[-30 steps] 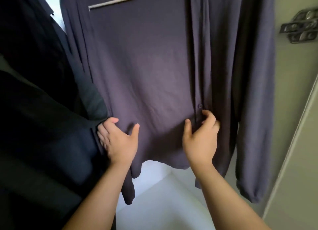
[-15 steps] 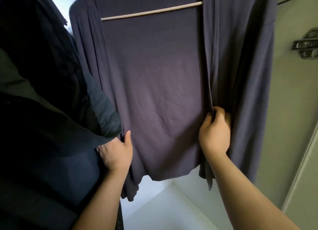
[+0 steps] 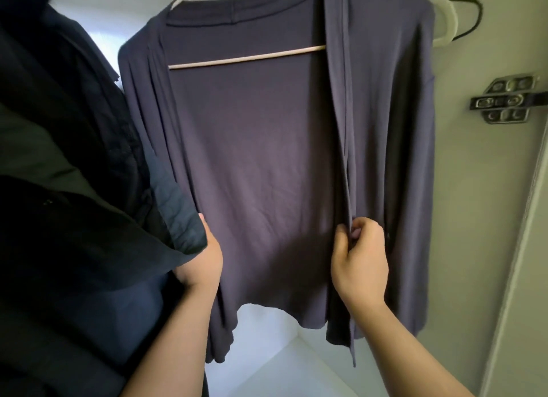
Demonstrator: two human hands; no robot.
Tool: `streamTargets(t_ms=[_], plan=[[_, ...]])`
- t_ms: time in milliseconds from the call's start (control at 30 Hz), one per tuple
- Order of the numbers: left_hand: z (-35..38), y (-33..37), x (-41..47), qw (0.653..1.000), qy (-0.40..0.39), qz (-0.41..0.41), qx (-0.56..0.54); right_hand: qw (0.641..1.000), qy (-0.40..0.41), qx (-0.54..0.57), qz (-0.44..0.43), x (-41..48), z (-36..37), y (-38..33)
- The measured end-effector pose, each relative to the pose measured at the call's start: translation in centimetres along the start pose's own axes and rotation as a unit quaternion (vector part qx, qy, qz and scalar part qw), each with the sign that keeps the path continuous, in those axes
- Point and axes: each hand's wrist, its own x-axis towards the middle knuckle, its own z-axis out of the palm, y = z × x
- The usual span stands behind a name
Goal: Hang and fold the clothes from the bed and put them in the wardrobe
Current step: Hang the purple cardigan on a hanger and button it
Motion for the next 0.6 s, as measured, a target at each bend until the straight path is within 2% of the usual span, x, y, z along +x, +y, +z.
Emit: streamTargets(t_ms=[67, 167, 200, 267, 333, 467, 533, 600], plan=[[-0.4, 1.3, 0.5, 0.999, 0.01, -0.034, -0.021, 1.0, -0.02, -0.001, -0.024, -0.3, -0.1, -0.5], [-0.4, 1.3, 0.8, 0.993, 0.078, 0.039, 0.078, 0.997, -0.056, -0.003, -0.057, -0.6, -0.1, -1.1], [-0.5, 1.2, 1.0, 0.992, 0.064, 0.041, 0.099, 0.995, -0.068, -0.004, -0.066, -0.5, -0.1, -1.2], [-0.6, 0.8, 1.3, 0.997, 0.006, -0.013, 0.082, 0.992, -0.101, -0.005, -0.07, -0.3, -0.1, -1.4], [-0.5, 0.6, 1.2, 0.998, -0.008, -0.038, 0.057, 0.99, -0.125, 0.0, -0.067, -0.1, -0.2, -1.5], [-1.0, 1.2, 1.0, 1.0, -0.008, -0.03, 0.006, 0.987, -0.148, 0.012, -0.06, 0.1, -0.5, -1.7], [-1.3, 0.9, 0.3, 0.998, -0.043, -0.038, 0.019, 0.986, -0.16, 0.025, -0.049, 0.1, -0.7, -1.5], [-1.5, 0.7, -0.8, 0.998, -0.062, 0.006, 0.0, 0.985, -0.165, 0.04, -0.037, 0.1, -1.0, -1.4]])
